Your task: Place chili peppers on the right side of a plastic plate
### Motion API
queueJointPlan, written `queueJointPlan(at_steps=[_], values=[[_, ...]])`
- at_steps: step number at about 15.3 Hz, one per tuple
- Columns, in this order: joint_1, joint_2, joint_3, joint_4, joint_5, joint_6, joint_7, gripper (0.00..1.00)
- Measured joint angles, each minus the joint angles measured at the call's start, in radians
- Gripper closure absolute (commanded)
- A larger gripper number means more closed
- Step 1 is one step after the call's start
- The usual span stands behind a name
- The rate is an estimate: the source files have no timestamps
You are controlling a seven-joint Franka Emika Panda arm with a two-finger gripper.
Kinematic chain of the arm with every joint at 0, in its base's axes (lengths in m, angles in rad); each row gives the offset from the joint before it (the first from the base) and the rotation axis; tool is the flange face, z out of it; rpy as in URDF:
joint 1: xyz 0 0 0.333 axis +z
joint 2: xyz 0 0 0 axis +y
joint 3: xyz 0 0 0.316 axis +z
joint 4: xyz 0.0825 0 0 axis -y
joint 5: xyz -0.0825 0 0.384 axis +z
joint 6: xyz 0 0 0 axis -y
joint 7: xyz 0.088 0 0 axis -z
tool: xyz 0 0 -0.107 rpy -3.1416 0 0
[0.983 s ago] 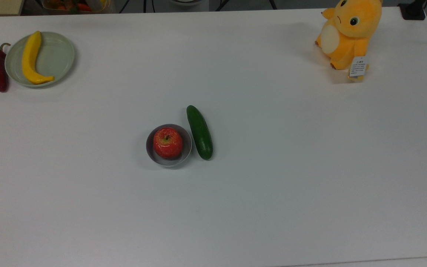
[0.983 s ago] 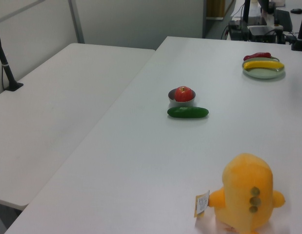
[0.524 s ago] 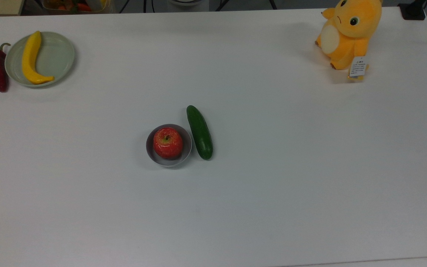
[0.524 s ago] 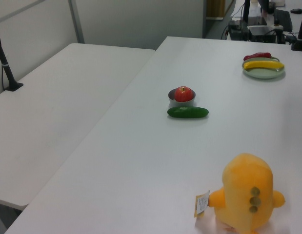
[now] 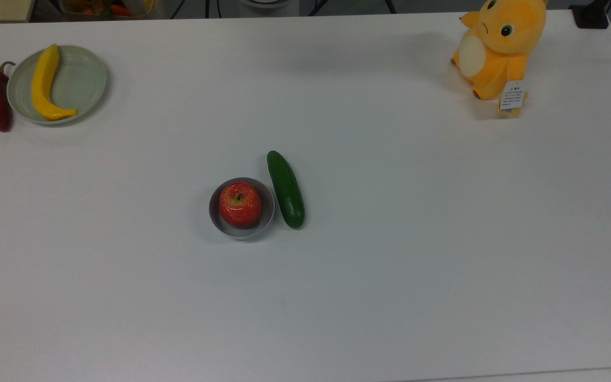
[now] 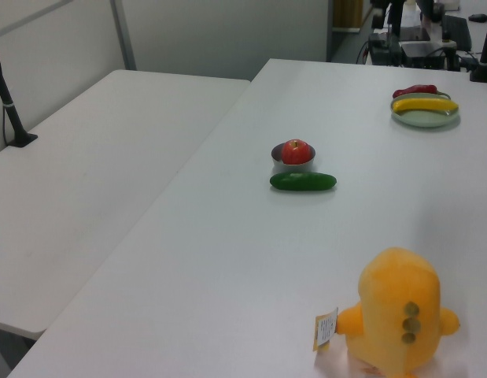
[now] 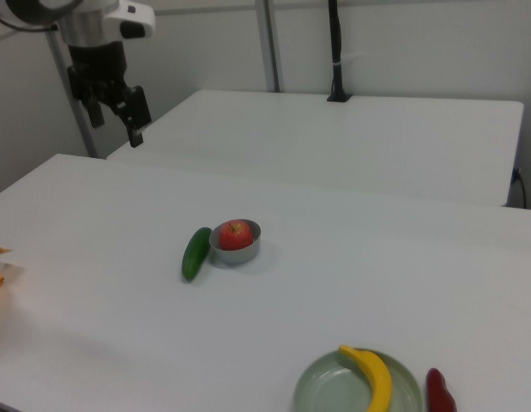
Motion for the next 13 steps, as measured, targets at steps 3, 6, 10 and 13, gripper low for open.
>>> queueJointPlan(at_steps=[3, 6, 10, 13], values=[[0.025, 0.008, 0.000, -0.060, -0.066, 0.103, -0.077, 0.00], [0.036, 0.029, -0.003, -0.105, -0.106, 0.209, -0.184, 0.00], [0.037, 0.049, -0.023, -0.114, -0.111, 0.230, -0.254, 0.00], [0.037, 0.048, -0.029, -0.113, -0.111, 0.230, -0.260, 0.00]])
